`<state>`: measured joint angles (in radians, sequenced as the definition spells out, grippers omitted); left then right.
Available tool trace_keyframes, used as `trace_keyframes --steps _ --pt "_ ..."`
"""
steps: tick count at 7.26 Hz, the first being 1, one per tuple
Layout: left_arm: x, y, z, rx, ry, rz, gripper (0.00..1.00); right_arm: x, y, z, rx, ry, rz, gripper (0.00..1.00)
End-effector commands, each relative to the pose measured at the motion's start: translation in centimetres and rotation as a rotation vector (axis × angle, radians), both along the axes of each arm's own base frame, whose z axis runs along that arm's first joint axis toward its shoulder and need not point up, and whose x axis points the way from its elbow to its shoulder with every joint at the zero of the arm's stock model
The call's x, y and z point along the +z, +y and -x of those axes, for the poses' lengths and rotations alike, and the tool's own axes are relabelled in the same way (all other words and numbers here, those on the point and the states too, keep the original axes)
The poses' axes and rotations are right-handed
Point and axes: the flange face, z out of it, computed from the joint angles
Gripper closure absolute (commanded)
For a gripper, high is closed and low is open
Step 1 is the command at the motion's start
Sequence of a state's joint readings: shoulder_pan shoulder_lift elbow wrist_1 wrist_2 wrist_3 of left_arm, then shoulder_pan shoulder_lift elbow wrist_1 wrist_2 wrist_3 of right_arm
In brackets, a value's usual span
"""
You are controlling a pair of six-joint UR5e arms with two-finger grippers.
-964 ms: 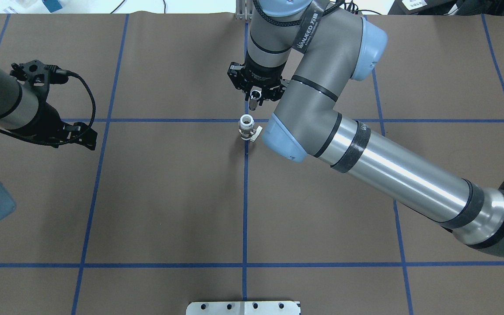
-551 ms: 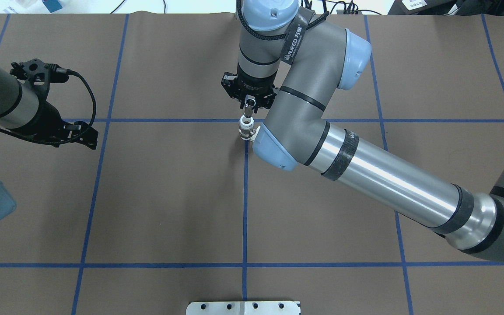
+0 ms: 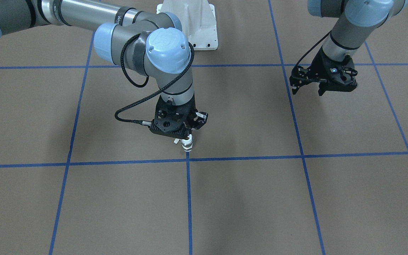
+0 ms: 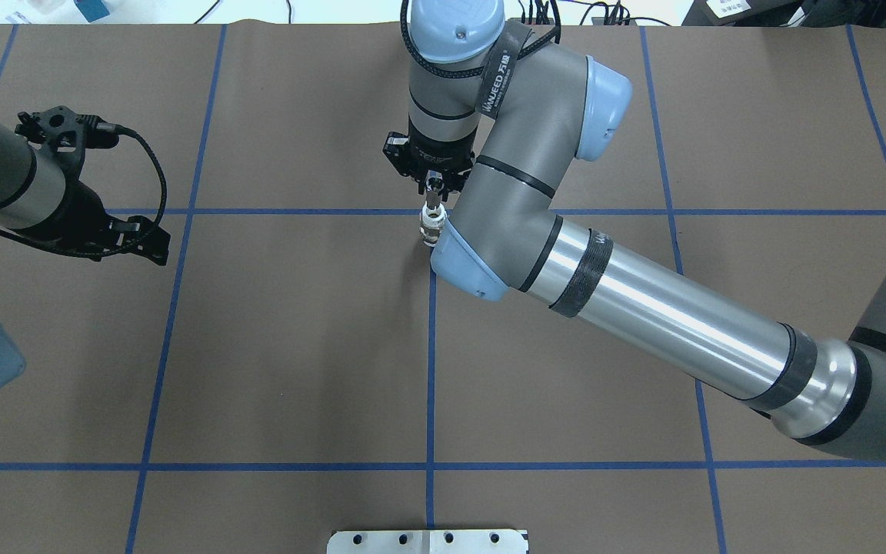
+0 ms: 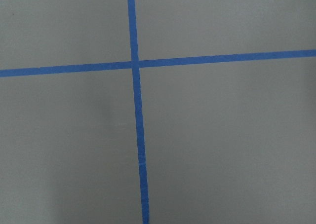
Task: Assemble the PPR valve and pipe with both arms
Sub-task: 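Lower the elbow onto the valve top and press it in with the right gripper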
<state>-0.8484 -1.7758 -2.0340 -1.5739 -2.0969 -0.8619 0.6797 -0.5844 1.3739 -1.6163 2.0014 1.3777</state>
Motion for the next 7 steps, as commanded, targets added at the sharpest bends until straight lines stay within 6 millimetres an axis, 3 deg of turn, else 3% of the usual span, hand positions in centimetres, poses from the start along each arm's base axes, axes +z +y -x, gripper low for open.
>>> trace_keyframes --steps 1,7 --pt "-0.22 0.13 0.10 0.001 0.003 -0.005 0.11 0.52 -0.08 0.58 -0.003 0.012 -0.001 1.00" --pt "-0.16 0.10 0.08 0.001 0.002 -0.004 0.11 0.96 0.21 1.31 -0.013 0.021 0.000 1.00"
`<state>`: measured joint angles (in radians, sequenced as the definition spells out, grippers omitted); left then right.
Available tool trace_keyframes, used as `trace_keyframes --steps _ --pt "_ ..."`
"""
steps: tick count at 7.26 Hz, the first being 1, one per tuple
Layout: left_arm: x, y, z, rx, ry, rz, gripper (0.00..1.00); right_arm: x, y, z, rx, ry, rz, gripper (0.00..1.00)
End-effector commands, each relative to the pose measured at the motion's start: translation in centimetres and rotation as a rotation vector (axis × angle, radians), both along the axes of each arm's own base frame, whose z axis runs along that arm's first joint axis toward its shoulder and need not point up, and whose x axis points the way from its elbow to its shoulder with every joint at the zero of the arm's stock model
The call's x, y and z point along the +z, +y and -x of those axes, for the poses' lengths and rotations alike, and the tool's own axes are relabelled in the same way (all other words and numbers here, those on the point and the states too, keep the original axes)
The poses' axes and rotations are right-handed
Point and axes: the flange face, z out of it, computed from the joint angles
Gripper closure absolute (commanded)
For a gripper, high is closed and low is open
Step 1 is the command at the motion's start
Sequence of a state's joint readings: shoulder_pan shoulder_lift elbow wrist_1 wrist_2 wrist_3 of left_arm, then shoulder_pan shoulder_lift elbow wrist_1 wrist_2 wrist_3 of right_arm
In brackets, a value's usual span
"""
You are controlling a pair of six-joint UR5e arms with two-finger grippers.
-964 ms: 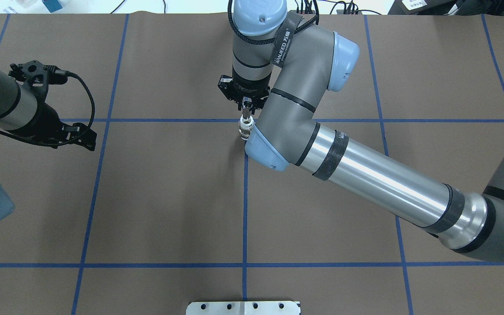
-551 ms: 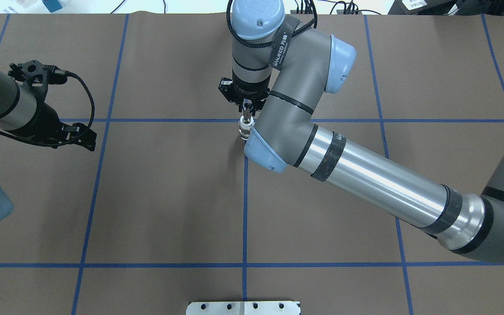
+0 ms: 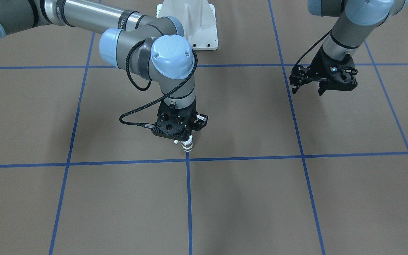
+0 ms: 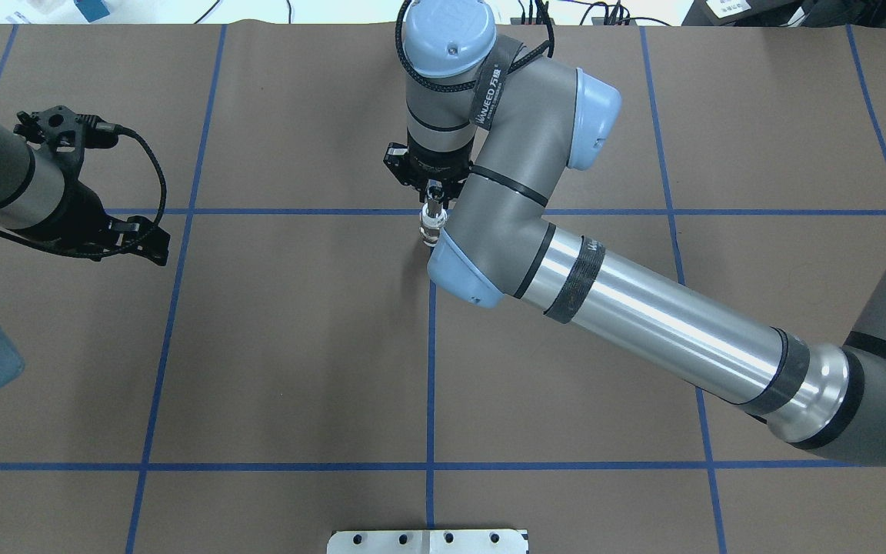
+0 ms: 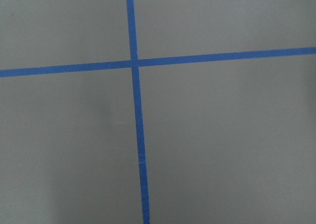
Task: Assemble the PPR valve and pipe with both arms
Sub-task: 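Lower the elbow onto the valve top and press it in with the right gripper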
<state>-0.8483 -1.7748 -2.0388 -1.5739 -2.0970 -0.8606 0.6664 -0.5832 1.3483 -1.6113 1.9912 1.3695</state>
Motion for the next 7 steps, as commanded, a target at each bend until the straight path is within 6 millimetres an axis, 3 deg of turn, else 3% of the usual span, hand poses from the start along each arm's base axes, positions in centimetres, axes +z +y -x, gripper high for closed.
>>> trace_keyframes --steps 1,7 --pt "-0.08 0.02 -0.09 0.002 0.001 -0.001 0.11 -0.08 0.02 0.06 -0.001 -0.001 -0.001 1.00" --pt "-0.15 -0.01 -0.10 0.000 0.001 -0.002 0.11 -0.33 -0.43 0.42 0.005 0.011 -0.009 1.00"
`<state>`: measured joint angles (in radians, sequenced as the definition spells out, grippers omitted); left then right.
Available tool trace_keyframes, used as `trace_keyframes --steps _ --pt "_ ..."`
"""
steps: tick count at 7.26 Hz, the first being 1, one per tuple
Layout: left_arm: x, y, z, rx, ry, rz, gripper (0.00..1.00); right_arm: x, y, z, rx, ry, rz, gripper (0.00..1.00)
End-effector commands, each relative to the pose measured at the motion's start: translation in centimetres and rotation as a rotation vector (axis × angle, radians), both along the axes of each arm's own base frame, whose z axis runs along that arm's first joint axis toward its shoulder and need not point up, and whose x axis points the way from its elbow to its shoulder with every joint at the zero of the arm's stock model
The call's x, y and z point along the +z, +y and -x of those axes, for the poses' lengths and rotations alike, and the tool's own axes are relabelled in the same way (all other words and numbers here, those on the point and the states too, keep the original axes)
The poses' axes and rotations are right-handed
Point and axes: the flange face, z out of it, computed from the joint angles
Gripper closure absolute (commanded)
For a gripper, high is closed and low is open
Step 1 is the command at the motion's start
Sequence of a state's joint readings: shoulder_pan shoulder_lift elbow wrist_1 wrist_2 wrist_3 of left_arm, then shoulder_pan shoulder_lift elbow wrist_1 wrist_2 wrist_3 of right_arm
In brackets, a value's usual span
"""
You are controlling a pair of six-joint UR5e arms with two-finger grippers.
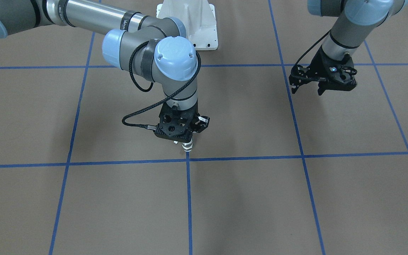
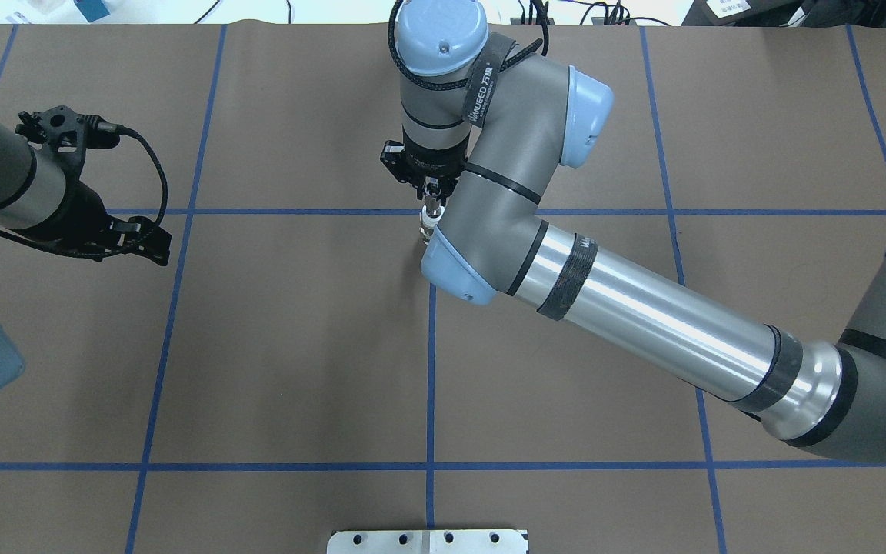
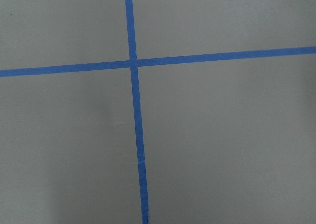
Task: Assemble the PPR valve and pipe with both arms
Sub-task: 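Lower the elbow onto the valve top and press it in with the right gripper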
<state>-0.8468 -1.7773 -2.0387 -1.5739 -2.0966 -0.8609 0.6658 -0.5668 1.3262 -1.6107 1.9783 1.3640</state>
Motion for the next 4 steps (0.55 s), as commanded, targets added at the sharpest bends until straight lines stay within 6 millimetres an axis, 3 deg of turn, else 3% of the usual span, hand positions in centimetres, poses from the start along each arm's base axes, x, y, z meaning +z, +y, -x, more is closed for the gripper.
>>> trace_keyframes --steps 1,4 --pt "-0.03 0.00 -0.01 -0.001 0.001 0.001 0.11 0.10 -0.02 0.02 0.000 0.002 0.000 1.00" --pt "-0.08 0.01 -0.09 0.000 0.000 0.000 0.11 0.45 0.14 0.20 -0.002 0.005 0.004 1.00"
